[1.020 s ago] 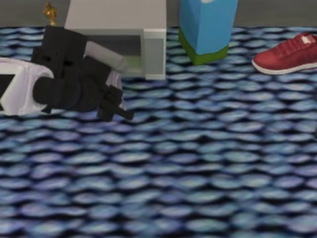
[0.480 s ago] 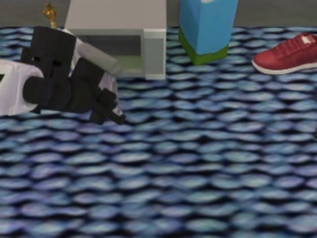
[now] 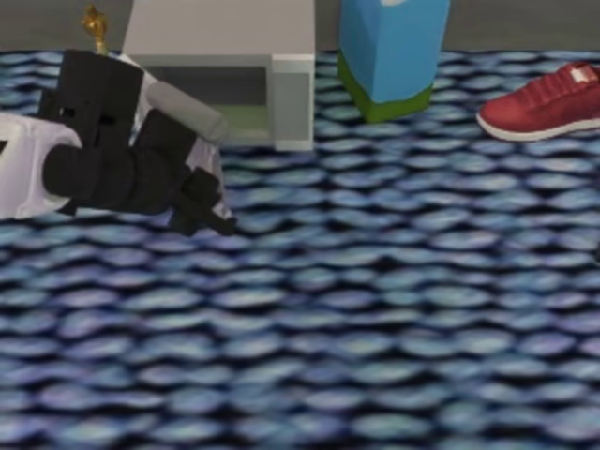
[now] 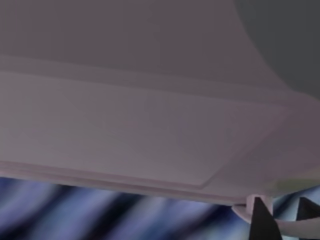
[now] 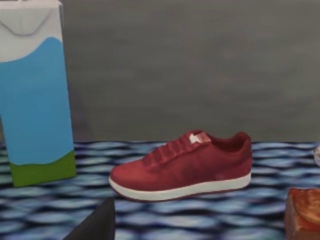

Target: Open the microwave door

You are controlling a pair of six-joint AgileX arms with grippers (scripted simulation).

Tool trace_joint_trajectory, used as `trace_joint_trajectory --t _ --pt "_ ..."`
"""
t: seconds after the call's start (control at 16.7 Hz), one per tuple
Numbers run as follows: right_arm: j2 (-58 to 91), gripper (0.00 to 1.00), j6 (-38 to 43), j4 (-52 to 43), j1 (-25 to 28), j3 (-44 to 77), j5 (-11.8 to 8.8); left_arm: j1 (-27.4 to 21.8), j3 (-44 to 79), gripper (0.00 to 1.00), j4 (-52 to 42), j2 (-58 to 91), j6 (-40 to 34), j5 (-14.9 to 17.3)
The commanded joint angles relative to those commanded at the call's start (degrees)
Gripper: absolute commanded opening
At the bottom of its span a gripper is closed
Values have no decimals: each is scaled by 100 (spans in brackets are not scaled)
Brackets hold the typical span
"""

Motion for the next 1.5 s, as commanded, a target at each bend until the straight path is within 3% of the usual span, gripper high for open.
trace_joint_trajectory --t 0.9,1.5 --pt "0 100 0 0 0 0 0 0 0 0 0 0 0 0" --pt "0 100 0 0 0 0 0 270 -55 0 -209 -81 607 443"
